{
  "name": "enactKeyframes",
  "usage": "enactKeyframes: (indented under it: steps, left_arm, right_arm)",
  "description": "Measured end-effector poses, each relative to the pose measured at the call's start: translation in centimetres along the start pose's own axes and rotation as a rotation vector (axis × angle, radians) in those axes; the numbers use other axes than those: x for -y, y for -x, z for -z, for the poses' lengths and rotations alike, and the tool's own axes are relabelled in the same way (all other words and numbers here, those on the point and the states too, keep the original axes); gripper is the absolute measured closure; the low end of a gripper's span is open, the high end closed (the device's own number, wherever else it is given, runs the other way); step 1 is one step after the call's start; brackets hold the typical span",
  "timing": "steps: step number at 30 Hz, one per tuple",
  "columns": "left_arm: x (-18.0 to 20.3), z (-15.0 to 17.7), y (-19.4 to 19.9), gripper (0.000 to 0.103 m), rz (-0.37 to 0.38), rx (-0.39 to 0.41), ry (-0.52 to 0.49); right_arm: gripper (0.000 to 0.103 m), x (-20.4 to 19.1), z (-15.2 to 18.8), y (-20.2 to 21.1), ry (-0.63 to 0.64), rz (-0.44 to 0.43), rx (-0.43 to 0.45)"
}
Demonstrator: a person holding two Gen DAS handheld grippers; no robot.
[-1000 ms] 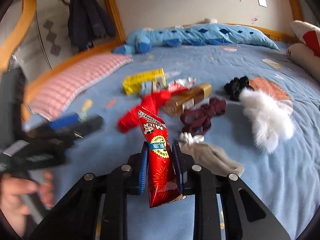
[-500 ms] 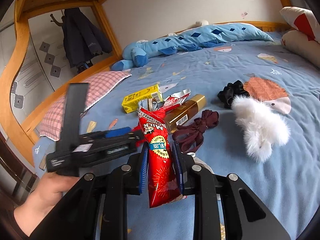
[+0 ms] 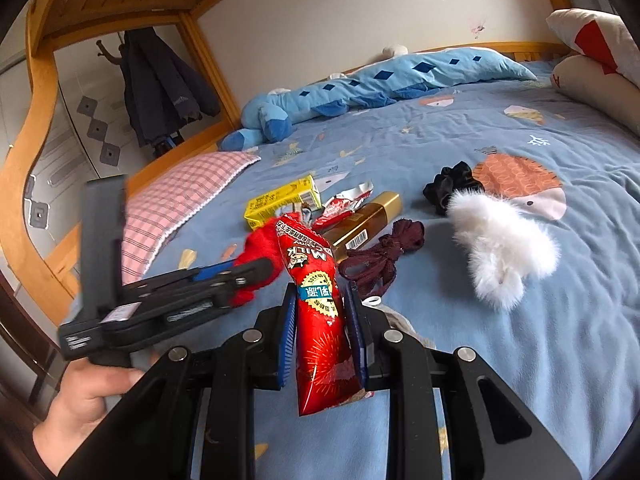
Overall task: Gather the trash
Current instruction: 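Grasp the red snack bag with the right tool while the left tool grasps the red cloth, then carry snack bag and red cloth to the yellow bucket and open both tools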
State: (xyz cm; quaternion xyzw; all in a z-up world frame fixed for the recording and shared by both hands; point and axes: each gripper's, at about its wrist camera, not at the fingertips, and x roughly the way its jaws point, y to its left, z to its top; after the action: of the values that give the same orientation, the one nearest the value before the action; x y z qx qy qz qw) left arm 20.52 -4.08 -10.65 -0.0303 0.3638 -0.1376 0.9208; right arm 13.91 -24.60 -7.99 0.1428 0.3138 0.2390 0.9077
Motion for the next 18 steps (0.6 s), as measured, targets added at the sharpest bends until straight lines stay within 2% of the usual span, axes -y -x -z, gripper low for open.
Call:
enactKeyframes:
  steps: [6,10,14,18]
  left_arm:
    - [2.2,1.0,5.1,0.069,0.070,0.056,-0.037]
    - [5.0,2.0,7.8,0.069,0.140,0.073,-0.088]
    - [8.1,3.2,9.7,0.069,0.220,0.084,-0.130]
    - [12.0,4.6,10.6,0.069,0.312,0.063,-0.192]
  right_arm:
    - [0.080,-1.2,0.4,3.8,0.013,0.003,0.044]
    - [0.080,-1.4,0.8,7.4,0.009,0.020,0.087]
    - [0.080,-1.4,1.9,12.0,0.007,0.069,0.133]
    - [0.080,-1.2,3.4,16.3,0.008,0.141,0.160]
